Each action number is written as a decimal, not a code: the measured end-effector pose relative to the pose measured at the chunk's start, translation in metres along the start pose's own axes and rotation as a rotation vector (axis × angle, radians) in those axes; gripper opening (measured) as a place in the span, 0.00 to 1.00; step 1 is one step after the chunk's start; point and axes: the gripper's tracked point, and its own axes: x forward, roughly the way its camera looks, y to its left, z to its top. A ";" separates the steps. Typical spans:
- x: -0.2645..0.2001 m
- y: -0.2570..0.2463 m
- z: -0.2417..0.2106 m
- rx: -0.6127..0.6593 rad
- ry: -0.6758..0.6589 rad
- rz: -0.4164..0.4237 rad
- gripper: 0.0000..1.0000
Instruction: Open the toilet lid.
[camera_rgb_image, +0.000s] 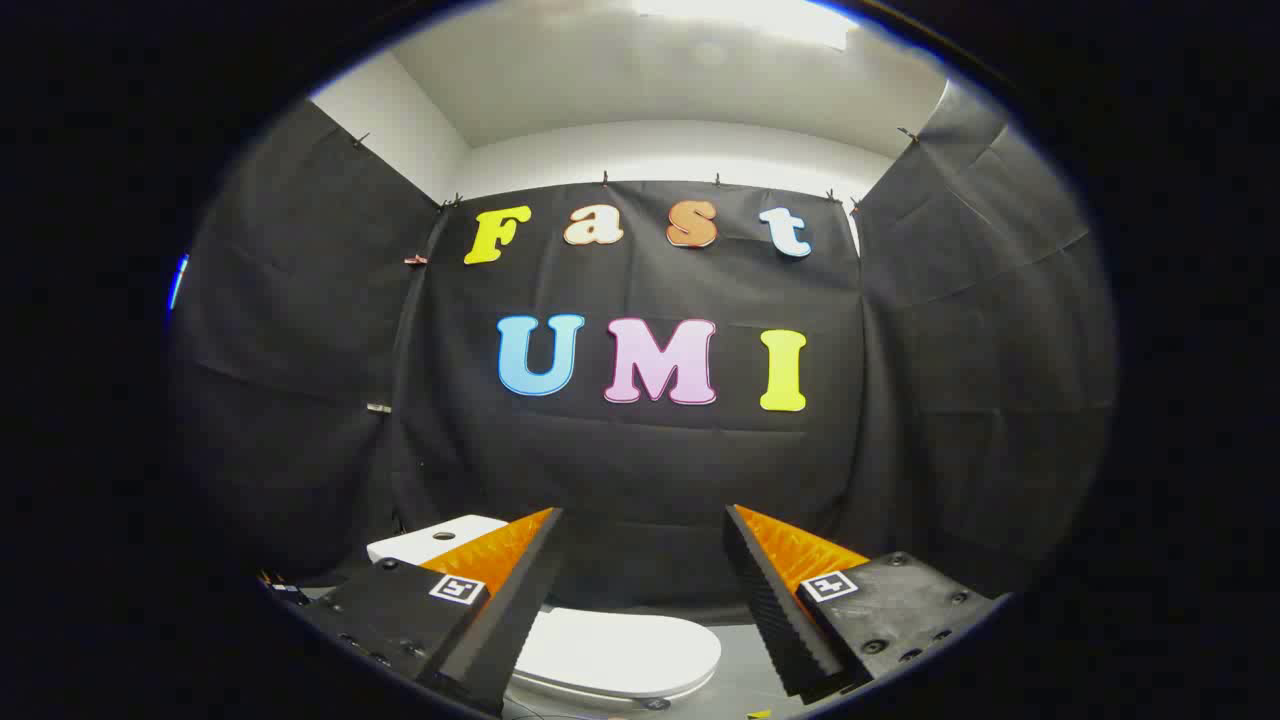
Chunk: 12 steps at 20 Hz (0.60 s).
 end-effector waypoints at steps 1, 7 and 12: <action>0.000 0.000 0.000 -0.001 0.002 -0.001 0.99; -0.004 0.000 0.001 0.006 0.000 -0.008 0.99; -0.006 0.001 0.004 0.001 -0.007 -0.016 0.98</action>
